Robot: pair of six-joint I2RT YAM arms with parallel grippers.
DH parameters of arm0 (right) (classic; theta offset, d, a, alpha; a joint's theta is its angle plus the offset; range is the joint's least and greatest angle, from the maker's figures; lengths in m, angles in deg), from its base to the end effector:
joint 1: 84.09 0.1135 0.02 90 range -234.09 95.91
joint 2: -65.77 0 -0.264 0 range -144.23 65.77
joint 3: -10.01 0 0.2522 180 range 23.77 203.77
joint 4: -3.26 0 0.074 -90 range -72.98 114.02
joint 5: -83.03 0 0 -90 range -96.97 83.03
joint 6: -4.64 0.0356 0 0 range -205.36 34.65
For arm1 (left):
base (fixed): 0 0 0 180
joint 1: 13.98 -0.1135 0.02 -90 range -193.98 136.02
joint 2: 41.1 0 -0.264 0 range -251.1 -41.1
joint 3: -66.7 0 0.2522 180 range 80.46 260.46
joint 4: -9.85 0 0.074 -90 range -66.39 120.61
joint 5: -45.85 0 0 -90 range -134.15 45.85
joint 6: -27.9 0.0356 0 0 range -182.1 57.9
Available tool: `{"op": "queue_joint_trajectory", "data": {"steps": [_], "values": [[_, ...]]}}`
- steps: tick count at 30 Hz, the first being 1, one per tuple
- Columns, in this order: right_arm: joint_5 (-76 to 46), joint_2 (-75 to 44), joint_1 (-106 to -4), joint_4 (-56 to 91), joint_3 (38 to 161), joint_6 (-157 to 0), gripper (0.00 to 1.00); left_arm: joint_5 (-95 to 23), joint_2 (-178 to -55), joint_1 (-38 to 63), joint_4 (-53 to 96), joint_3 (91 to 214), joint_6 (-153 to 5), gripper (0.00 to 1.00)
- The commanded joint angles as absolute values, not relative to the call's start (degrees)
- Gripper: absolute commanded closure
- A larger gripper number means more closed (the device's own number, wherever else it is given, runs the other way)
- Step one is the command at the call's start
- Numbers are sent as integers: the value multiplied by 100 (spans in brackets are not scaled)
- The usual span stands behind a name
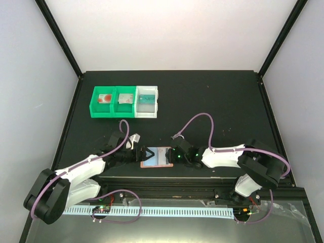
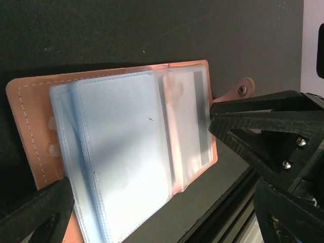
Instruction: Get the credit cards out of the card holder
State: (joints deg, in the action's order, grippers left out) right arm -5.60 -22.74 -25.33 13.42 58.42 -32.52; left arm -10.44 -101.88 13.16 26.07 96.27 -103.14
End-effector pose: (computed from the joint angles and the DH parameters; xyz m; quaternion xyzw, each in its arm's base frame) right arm 0.1439 0.2356 0.1307 -0.0445 0.9394 0.2748 0.2003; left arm 0.1484 -0.0983 0.1369 -0.0034 0.8979 -0.4185 0.1363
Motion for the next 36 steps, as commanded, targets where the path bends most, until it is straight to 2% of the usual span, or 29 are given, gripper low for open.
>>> {"op": "queue_joint_trajectory", "data": {"steps": [1,27,36], "values": [[-492,-2307,-2548,1177,5852,-3239,73,-1140,-10200,1366,2461,9593,-10218,1],[-988,-1940,-2547,494,5770,-3063,69,-1110,-10204,1390,2488,9645,-10227,1],[-1377,-2025,-2547,252,5787,-3077,64,-1122,-10125,1418,2516,9628,-10263,1]]}}
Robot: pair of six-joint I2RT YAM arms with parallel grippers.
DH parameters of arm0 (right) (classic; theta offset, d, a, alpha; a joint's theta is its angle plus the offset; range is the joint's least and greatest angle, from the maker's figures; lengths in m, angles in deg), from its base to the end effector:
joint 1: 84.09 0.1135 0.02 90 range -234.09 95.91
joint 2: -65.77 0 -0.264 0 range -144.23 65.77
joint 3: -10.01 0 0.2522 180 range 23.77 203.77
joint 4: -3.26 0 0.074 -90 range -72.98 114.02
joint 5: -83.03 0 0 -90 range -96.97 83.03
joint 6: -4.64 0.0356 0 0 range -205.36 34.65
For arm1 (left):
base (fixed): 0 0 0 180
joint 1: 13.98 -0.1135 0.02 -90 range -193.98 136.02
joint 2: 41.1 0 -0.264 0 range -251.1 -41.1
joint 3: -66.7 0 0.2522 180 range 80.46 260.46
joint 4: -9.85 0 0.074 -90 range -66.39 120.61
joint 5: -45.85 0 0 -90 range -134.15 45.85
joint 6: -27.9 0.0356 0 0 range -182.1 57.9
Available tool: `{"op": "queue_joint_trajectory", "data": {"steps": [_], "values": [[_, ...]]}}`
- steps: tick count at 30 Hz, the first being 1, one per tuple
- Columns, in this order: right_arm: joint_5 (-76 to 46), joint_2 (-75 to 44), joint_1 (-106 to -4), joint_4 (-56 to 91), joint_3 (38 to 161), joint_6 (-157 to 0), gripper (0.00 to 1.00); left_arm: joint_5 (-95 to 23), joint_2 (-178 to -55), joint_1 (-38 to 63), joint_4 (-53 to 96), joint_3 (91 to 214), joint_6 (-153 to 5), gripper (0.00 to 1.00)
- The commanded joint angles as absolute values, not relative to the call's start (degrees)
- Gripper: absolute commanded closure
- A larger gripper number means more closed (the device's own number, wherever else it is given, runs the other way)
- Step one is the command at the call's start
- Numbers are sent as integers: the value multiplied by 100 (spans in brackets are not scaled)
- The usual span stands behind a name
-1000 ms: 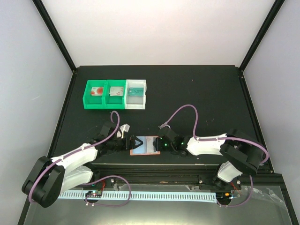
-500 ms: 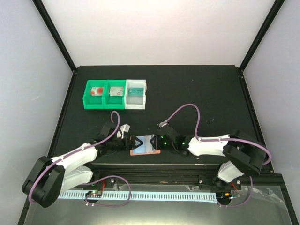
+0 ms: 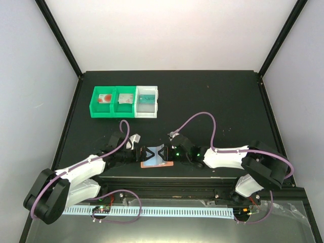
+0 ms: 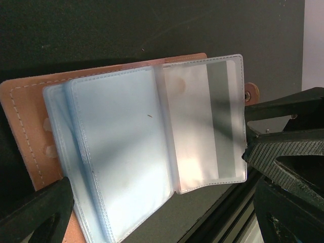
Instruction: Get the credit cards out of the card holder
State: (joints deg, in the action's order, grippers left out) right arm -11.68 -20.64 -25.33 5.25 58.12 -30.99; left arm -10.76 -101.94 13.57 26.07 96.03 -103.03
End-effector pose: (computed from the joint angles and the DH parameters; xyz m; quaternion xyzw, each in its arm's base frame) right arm 0.1453 0.2451 0.1499 -0.0520 0.9053 0.3710 0.2003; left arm 0.1471 -0.0988 0.1355 -0.0012 0.8994 -0.4158 0.1347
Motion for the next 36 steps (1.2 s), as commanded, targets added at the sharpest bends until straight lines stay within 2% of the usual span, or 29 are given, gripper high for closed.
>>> {"op": "queue_joint_trajectory", "data": {"steps": [1,9,22,32,36], "values": [[-1420,-2038,-2549,223,5787,-3076,63,-1126,-10110,1423,2511,9628,-10283,1],[-1719,-2116,-2547,55,5866,-3121,57,-979,-9979,1435,2438,9628,-10483,1],[-2160,-2486,-2538,-613,5825,-2882,58,-951,-9456,1431,2335,9544,-11019,1],[-1735,-2271,-2538,-71,5679,-2961,60,-1228,-9183,1429,2715,9549,-10877,2],[-1499,-2123,-2540,351,5718,-3065,61,-1289,-9144,1432,2811,9586,-10727,5]]}}
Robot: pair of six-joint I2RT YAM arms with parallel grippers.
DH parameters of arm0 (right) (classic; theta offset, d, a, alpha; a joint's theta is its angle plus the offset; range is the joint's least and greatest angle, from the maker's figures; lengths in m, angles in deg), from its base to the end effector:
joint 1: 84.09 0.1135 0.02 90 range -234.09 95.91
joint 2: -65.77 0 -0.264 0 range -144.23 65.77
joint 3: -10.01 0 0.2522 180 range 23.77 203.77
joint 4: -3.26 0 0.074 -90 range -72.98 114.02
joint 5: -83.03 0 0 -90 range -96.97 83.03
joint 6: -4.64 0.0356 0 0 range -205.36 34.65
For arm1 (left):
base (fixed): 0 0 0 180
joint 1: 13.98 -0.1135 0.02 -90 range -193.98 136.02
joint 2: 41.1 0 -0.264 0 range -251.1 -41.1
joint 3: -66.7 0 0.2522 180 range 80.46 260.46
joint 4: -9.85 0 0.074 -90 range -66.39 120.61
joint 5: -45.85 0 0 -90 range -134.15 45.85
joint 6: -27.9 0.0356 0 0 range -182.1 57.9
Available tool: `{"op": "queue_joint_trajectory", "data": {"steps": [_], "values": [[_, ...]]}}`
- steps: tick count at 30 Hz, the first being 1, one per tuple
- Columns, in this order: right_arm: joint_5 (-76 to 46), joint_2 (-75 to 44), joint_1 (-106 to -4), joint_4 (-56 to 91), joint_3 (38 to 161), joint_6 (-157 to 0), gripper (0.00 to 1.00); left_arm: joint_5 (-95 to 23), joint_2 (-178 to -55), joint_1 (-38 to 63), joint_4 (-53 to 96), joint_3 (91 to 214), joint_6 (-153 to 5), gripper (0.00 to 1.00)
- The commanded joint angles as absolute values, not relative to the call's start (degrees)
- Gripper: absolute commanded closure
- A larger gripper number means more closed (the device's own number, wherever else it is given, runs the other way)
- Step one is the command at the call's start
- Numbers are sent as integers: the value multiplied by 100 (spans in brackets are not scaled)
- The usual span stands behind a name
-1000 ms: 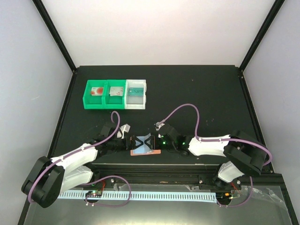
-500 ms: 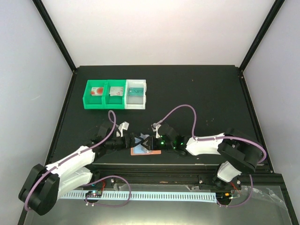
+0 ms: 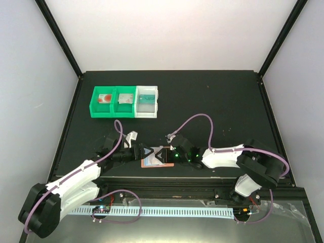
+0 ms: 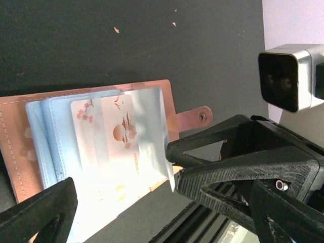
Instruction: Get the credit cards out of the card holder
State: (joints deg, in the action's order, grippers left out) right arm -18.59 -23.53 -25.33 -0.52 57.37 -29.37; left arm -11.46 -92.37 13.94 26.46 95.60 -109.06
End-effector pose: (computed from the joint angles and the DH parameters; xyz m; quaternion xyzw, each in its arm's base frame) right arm 0.1443 0.2516 0.1417 -0.0659 0.8935 0.4153 0.1578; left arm 0.1402 -0.0961 0.1581 -0.0237 0.8742 -0.4529 0.1737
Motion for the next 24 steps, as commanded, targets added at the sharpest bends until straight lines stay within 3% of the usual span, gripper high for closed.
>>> {"op": "queue_joint_trajectory", "data": {"steps": [1,8,12,17,24], "values": [[-1423,-2064,-2538,449,5725,-3084,62,-1301,-9151,1425,2843,9611,-10682,7],[-840,-1243,-2538,853,5651,-3238,70,-1397,-9252,1423,2953,9713,-10498,22],[-917,-1239,-2530,838,5733,-3229,76,-1389,-9381,1423,2839,9695,-10417,39],[-1228,-1734,-2529,507,5874,-3131,78,-1266,-9721,1415,2454,9599,-10394,71],[-1308,-2514,-2530,332,6106,-3126,78,-1170,-10089,1413,2225,9509,-10295,93]]}}
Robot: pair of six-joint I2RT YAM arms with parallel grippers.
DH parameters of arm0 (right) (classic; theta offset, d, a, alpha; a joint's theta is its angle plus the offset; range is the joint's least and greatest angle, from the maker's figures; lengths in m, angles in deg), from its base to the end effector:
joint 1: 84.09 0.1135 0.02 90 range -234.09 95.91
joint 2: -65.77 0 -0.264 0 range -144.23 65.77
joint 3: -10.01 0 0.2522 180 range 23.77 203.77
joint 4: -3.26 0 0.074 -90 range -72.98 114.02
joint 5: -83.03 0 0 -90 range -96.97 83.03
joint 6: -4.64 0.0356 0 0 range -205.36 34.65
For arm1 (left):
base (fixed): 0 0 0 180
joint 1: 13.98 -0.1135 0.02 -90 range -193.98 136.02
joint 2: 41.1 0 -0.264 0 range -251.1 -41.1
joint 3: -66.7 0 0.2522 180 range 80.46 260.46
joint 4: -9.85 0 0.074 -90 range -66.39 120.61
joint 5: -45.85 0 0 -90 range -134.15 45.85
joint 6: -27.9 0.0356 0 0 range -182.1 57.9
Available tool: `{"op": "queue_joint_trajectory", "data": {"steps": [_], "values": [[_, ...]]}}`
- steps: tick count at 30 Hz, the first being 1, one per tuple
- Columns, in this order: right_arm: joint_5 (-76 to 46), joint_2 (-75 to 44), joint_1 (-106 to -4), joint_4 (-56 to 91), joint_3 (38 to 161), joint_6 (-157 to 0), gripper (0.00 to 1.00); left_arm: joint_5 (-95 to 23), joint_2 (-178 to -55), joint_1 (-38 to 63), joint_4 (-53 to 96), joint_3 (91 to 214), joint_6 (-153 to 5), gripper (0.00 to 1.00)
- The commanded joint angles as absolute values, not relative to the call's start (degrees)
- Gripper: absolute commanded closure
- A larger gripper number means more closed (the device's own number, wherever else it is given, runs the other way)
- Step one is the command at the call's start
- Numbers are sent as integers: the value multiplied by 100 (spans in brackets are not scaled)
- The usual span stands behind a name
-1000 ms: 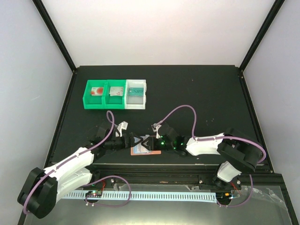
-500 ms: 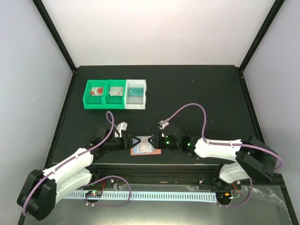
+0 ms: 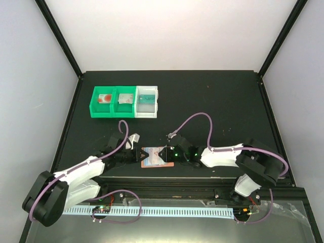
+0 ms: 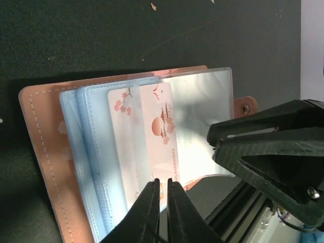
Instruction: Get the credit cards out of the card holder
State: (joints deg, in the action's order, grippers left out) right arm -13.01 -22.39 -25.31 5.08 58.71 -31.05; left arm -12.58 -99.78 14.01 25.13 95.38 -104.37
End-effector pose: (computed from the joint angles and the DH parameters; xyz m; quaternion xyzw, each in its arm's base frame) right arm 0.1463 0.2486 0.1449 -0.0572 0.9082 0.3701 0.1870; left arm 0.1454 -0.0984 0.1388 -0.0079 0.8959 -0.4164 0.1546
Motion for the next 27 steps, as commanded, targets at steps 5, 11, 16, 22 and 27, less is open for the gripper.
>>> {"op": "queue_joint_trajectory", "data": {"steps": [5,11,16,22,27], "values": [[-1290,-2766,-2537,364,6196,-3156,78,-1191,-10277,1412,2169,9417,-10210,98],[-1338,-2948,-2540,126,6126,-3063,73,-1257,-10262,1415,2060,9290,-10203,98],[-1362,-3074,-2545,20,6112,-2977,73,-1350,-10351,1414,2018,9229,-10177,98],[-1330,-3272,-2547,-82,6112,-2927,75,-1315,-10516,1413,1931,9193,-10191,98],[-1325,-3299,-2547,-108,6108,-2932,78,-1323,-10593,1412,1913,9202,-10183,99]]}}
